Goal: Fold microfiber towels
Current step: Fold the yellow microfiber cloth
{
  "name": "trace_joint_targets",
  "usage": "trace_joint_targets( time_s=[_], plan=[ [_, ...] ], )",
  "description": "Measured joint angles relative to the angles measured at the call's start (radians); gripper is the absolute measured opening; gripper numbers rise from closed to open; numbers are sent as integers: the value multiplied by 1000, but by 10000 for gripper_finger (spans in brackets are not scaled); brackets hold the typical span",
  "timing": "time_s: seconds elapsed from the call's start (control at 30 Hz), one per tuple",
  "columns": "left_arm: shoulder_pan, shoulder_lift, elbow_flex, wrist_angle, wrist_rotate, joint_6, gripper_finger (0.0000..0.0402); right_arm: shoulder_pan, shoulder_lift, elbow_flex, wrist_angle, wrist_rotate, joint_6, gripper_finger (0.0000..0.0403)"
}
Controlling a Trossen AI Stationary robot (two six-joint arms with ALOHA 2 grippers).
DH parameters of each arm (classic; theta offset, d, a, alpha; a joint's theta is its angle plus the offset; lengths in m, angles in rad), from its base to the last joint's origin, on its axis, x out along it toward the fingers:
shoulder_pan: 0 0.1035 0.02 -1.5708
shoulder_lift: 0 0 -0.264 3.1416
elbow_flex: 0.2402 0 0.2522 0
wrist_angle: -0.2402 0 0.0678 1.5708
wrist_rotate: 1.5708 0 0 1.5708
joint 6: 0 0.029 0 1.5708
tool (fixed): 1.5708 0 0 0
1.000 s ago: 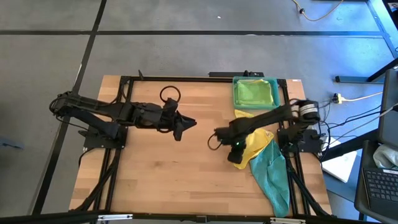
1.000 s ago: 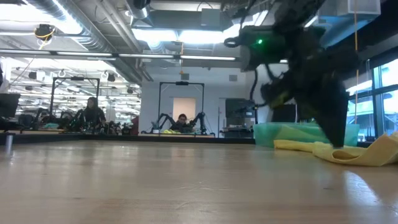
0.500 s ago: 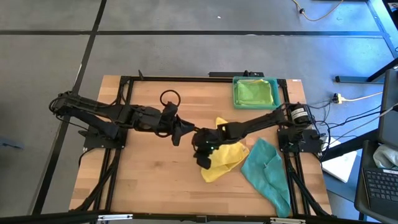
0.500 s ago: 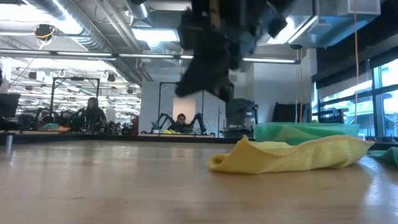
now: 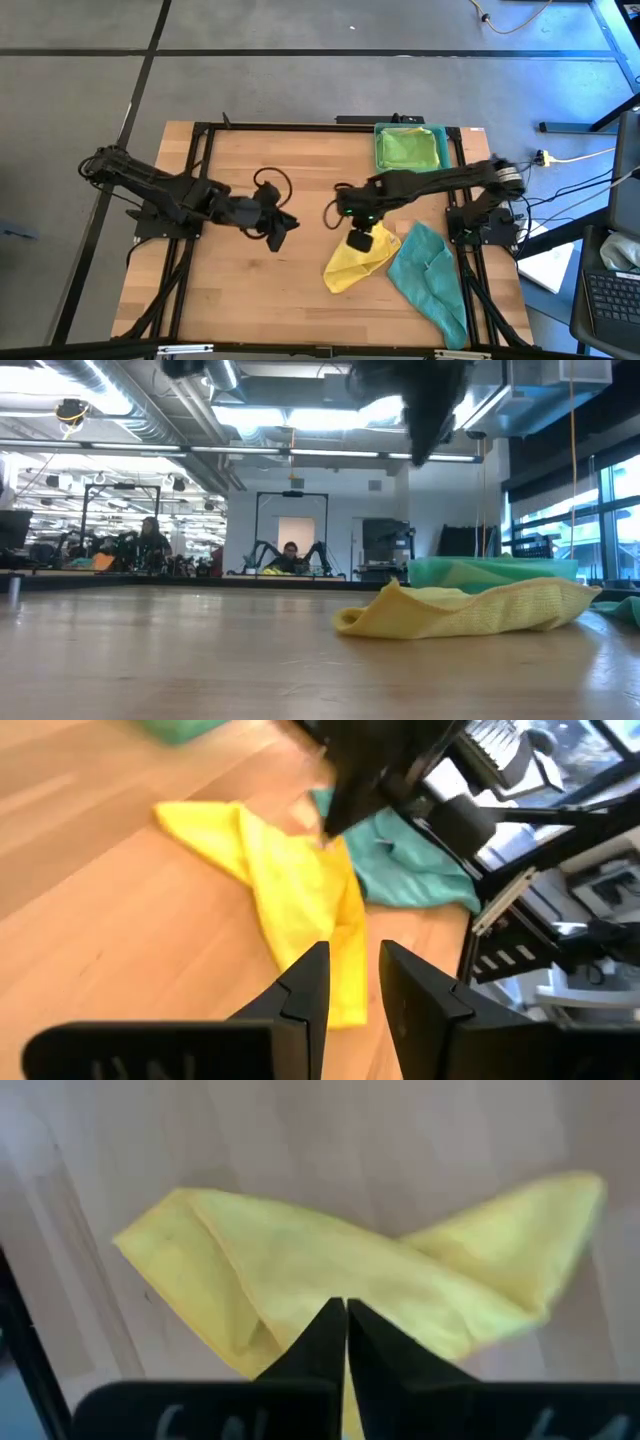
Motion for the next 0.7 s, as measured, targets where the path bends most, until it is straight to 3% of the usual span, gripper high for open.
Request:
trace_joint_targets(
  time_s=[0.1,0.2,0.43,0.7],
  plan=[
    [-40,18,-6,-19,-32,-59,82,0,-80,-85,-3,8,58,17],
    [-62,63,-14,-12,10,-62,82,-18,-174,-210,5,-9,96,17],
    [-32,260,-5,334,218,103,82,-27,-429,-544,205,-176,303,17],
    [50,528,238,398,275,369,82,73,-693,-787,321,-119,633,17]
  ],
)
